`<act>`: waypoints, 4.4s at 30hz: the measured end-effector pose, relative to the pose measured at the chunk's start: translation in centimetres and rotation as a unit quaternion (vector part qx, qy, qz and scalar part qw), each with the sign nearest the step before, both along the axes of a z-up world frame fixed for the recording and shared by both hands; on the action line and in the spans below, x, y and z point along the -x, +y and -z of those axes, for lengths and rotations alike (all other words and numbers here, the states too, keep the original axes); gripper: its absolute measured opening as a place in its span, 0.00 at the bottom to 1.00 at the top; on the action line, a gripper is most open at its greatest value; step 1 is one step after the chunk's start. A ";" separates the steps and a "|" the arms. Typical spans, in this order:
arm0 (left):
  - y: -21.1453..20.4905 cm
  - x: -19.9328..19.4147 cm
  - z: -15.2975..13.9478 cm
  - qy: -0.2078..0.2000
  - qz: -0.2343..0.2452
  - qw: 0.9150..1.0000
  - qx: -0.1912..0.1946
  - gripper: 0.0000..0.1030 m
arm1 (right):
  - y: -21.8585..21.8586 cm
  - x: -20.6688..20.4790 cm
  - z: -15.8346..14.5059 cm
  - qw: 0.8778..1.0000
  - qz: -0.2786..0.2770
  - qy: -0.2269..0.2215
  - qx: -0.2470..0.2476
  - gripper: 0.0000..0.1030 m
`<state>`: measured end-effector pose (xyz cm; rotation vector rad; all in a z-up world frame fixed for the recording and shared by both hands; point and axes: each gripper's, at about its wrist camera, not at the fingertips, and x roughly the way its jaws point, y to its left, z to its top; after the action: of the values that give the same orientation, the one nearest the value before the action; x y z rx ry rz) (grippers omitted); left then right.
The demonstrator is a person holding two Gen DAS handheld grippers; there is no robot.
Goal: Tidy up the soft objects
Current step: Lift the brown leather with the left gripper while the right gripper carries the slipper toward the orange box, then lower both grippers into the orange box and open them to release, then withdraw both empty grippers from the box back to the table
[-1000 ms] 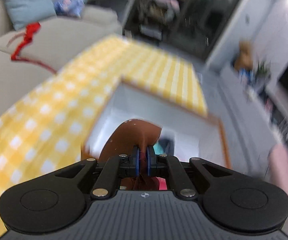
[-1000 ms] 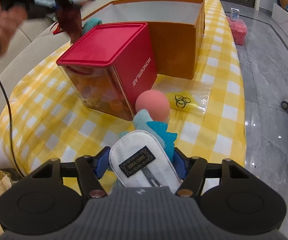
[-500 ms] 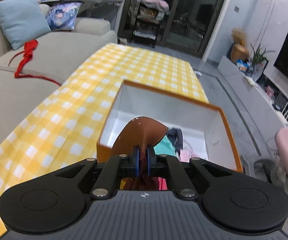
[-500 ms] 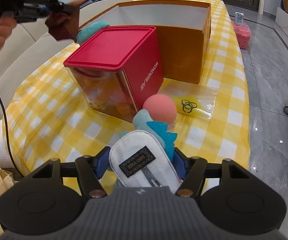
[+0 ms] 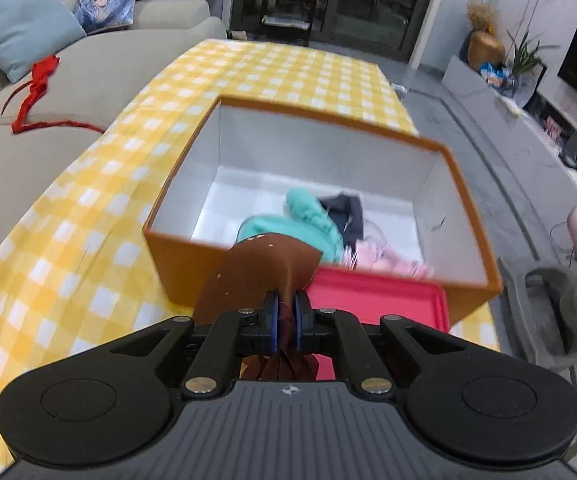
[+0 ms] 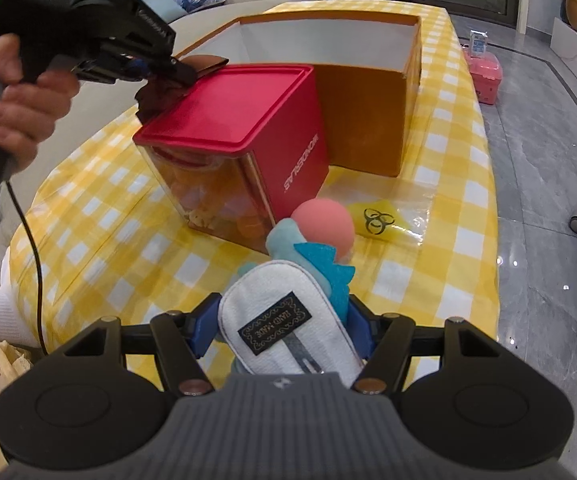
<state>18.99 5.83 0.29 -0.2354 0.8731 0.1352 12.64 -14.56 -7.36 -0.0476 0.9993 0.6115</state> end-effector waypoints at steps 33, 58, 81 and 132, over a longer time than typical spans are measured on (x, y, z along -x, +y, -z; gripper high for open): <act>3.3 -7.3 -1.8 -0.078 -0.019 0.996 -0.038 0.08 | 4.4 -16.7 -10.4 0.973 0.103 -0.182 -0.098 0.63; 4.0 -14.6 5.4 -0.014 -0.119 0.992 0.050 0.90 | 7.7 -25.8 -1.2 0.990 0.089 -0.108 -0.024 0.62; 3.9 -11.7 2.2 -0.125 -0.079 0.978 0.145 1.00 | 7.4 -25.6 -0.9 0.990 0.093 -0.101 -0.033 0.66; -4.1 8.3 -7.4 -0.125 0.096 0.985 -0.066 1.00 | -2.6 -2.1 -2.7 0.982 0.155 -0.103 -0.011 0.97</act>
<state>10.70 1.74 7.72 -0.0416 0.6299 -0.0169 14.74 -17.17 -4.71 0.0631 0.7778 0.3245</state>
